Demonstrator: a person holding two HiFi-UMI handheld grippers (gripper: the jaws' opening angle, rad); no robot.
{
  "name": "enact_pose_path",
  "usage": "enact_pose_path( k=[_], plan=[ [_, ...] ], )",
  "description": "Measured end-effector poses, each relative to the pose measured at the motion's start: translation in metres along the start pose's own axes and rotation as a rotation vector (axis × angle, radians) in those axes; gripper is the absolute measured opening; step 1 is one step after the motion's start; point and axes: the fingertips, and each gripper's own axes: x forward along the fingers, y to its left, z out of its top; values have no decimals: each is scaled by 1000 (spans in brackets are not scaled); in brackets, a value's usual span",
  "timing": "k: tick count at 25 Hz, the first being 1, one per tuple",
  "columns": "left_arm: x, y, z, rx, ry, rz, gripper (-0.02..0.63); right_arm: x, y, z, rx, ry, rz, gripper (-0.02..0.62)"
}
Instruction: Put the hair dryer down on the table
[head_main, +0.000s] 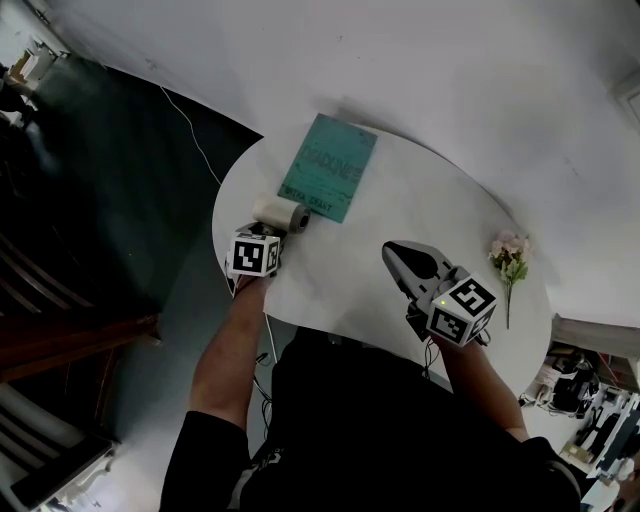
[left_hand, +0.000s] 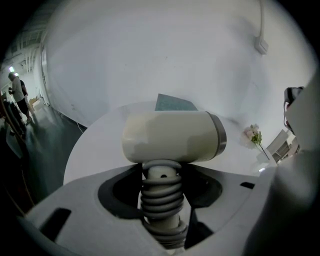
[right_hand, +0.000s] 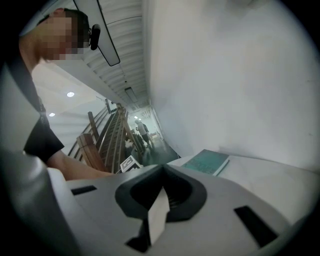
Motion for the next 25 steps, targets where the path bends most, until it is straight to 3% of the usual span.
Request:
enact_pose_path(
  k=[10,18,25],
  plan=[
    [5,2,0,23,20,40,238,-3,-8,-6,15,4,-5,6],
    [12,-5,-10,73,47,24,249,-9,-9,-9,22,-1,5,6],
    [-2,-6,-4,74,-4,47,281,-27,-8,-14,18,-13,12,6]
  ],
)
